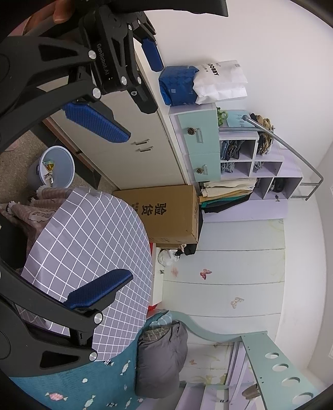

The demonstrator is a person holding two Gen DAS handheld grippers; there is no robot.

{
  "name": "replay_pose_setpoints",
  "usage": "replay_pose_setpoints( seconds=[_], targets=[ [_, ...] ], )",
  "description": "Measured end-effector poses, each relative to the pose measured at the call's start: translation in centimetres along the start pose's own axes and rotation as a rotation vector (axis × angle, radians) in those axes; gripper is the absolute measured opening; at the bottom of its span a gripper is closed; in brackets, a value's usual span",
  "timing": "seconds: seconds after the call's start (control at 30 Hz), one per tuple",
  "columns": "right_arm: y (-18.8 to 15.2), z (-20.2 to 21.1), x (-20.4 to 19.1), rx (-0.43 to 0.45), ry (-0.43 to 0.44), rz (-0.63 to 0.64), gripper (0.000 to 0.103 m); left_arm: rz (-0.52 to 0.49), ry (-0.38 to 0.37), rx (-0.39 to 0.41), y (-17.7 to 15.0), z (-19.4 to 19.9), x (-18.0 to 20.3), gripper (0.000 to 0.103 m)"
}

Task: Collect trash

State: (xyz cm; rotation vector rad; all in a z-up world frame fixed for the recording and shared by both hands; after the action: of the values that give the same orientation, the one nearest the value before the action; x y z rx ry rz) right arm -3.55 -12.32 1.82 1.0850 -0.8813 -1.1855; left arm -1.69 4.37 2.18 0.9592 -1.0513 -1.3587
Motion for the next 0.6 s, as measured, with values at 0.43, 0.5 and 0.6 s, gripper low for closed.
replay_pose_setpoints(
  seconds=[0.43,0.5,0.6],
  targets=[
    [-0.06,-0.07,0.27,-0.006,0.004,-0.002,0.097,-0.002,-0.002,-0.006,-0.50,-0.03,0.36,0.097],
    [-0.07,-0.08,0.21,-0.006,0.005,-0.003,0.097,-0.004,-0.003,-0.007,-0.44,-0.02,0.32,0.097],
    [-0.07,-0.11,0.27,-0.006,0.005,-0.003,0.097,-0.005,-0.005,-0.006,-0.47,0.00,0.38,0.097]
  ],
)
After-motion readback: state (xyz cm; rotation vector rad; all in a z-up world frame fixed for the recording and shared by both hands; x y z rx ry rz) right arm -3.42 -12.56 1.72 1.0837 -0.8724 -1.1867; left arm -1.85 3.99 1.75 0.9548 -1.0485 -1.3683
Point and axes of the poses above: each gripper's, at about its wrist camera, not at the fingertips, and z roughly against the way its jaws point, x to its right, y to its top, the point moved 4 cm from there along -z, roughly the way its jaws point, and after that the axes turned 2 degrees about z, right-handed, at the moved point
